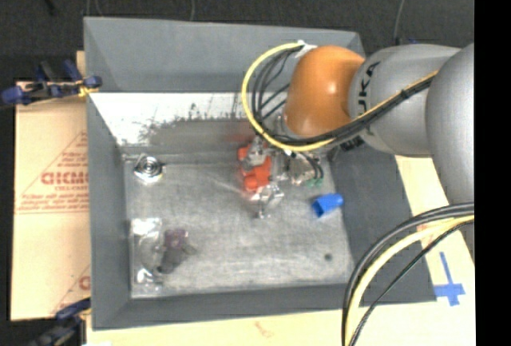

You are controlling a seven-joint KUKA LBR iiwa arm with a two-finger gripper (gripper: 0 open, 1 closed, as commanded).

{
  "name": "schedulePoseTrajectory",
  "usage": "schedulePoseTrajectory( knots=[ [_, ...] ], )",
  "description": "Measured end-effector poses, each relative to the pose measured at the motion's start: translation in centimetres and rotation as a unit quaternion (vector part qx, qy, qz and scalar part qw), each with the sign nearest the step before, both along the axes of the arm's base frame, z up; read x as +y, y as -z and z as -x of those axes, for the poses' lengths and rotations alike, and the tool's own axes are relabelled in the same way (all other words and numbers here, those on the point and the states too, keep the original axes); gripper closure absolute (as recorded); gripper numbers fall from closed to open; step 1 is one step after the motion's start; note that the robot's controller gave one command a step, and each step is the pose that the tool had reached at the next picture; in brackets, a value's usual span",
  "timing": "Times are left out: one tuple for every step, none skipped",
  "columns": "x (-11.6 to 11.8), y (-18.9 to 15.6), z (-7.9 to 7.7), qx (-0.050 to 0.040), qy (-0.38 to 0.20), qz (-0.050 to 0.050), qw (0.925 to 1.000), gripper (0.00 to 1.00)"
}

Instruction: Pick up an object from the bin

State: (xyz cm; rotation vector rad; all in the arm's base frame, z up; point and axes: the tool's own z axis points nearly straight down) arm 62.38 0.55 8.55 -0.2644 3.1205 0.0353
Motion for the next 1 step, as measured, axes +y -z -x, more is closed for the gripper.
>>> schedulePoseTrajectory(
  knots=[
    [-0.05, 0.1, -1.47, -0.0035, 0.099, 0.002, 0.9951, 0.0]
  ],
)
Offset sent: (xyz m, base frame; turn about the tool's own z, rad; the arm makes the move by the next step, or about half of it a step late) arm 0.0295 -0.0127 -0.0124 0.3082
